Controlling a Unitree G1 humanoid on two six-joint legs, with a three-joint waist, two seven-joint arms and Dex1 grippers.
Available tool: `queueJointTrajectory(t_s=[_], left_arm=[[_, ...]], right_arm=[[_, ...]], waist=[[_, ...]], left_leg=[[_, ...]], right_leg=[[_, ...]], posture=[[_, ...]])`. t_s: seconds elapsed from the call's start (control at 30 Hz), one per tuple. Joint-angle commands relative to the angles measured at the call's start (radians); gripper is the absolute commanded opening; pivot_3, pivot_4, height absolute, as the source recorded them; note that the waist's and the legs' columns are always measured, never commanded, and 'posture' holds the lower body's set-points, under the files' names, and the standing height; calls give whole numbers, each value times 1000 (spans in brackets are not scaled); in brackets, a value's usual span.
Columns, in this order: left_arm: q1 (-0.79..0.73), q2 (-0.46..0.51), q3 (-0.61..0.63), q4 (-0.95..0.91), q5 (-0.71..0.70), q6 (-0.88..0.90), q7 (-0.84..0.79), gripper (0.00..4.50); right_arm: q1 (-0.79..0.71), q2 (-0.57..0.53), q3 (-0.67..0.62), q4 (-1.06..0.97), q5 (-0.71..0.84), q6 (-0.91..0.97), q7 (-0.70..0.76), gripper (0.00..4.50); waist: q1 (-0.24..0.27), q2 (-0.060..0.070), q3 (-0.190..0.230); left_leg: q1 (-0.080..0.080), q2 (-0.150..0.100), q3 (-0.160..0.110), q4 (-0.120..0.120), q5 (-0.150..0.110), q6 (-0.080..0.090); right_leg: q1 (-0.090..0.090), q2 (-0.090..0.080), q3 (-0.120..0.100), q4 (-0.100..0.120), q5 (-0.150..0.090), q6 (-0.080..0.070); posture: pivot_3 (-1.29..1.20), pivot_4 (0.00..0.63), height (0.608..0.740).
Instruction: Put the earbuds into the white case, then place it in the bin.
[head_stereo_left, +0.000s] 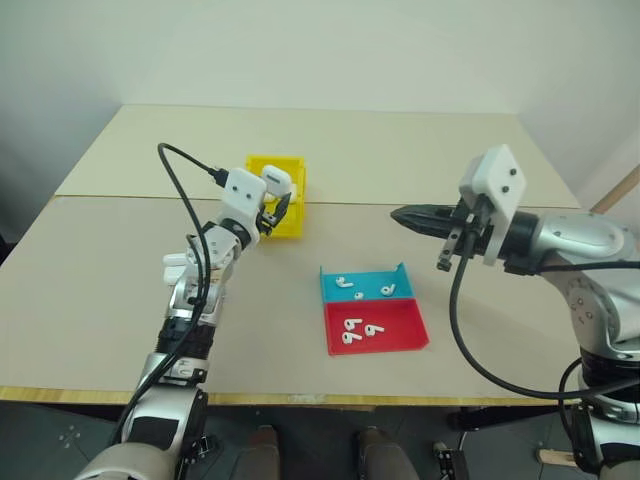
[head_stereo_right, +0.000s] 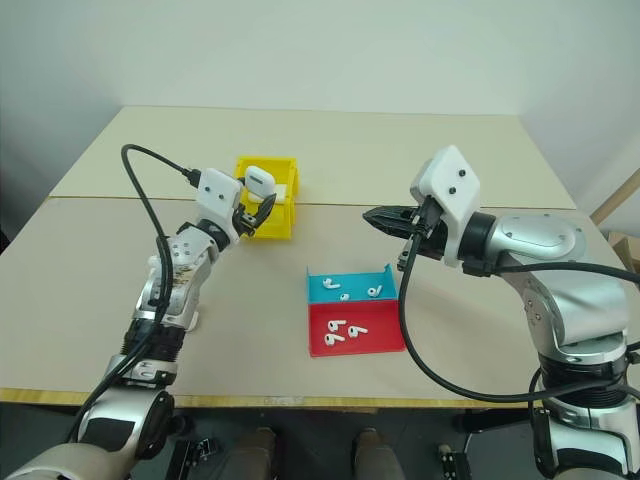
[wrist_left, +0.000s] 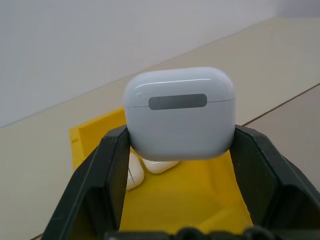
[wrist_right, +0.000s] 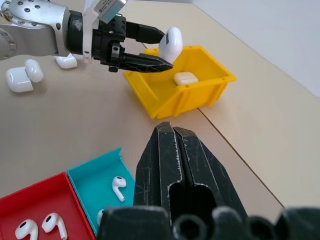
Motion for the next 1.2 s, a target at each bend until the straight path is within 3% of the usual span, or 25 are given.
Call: queueJointTrajectory(t_s=[0.03, 0.2, 0.23, 0.37, 0.4, 0.5, 0.67, 0.83, 1.03, 1.2], left_arm=[[-113, -12, 14, 155, 33, -26, 82, 2747], [-193, -20, 26, 347, 29, -31, 100, 2747], [-204, -25, 34, 365, 20, -27, 99, 3307], [-215, -34, 34, 398, 17, -47, 93, 4305], [-215, -33, 29, 398, 24, -54, 98, 4486], [-202, -28, 12, 358, 33, -73, 75, 4486], [-57, 9, -4, 3, -39, -24, -89, 4486], [154, 105, 23, -454, -192, 172, -244, 4486], [407, 293, 142, -829, -344, 317, -351, 4486], [612, 367, 306, -1035, -533, 337, -441, 4486]], right_arm=[[9, -24, -41, -45, 21, 18, -39, 30], [33, -35, -31, -63, 27, 23, -61, 30], [35, -39, -29, -60, 26, 21, -61, 0], [32, -53, -24, -45, 24, 8, -59, 0], [29, -58, -24, -41, 20, 1, -58, 0], [20, -71, -38, -19, 20, -17, -48, 0], [43, -126, -82, 18, 25, -52, -11, 0], [200, -184, -194, 13, 73, -231, 191, 0], [245, -260, -213, 112, 88, -376, 392, 0], [265, -316, -204, 221, 43, -513, 524, 0]], waist=[[1, 0, 0], [-3, 0, 0], [-4, 0, 0], [-4, 0, 0], [-4, 0, 0], [-3, 0, 0], [-2, 0, 0], [0, 0, 0], [-17, 0, 0], [-26, 0, 0]], left_leg=[[0, 0, 0, 0, 0, 0], [0, -1, 0, 0, 0, 0], [-1, -1, 0, 0, 0, 0], [-1, -1, 0, 0, 0, 0], [0, -1, 0, 0, 0, 0], [0, -1, 0, 0, 0, 0], [-1, -1, 0, -1, 0, 0], [-1, -1, 0, -1, 0, 0], [5, 0, 1, -1, 0, -1], [10, 2, 2, -1, 1, 0]], right_leg=[[0, 0, 0, 0, 0, 0], [0, -1, 0, 0, 0, 1], [0, -1, 0, -1, 0, 1], [0, -1, 0, 0, 0, 1], [0, -1, 0, 0, 0, 1], [0, -1, 0, 0, 0, 1], [0, -1, 0, -1, 0, 1], [0, -1, 0, -2, -1, 2], [4, -1, 1, 1, 0, 1], [9, 0, 1, -2, -2, 5]], posture=[[0, 150, 740], [0, 150, 740], [0, 150, 740], [0, 150, 740], [0, 150, 740], [0, 150, 740], [0, 150, 740], [0, 150, 740], [0, 150, 740], [0, 150, 740]])
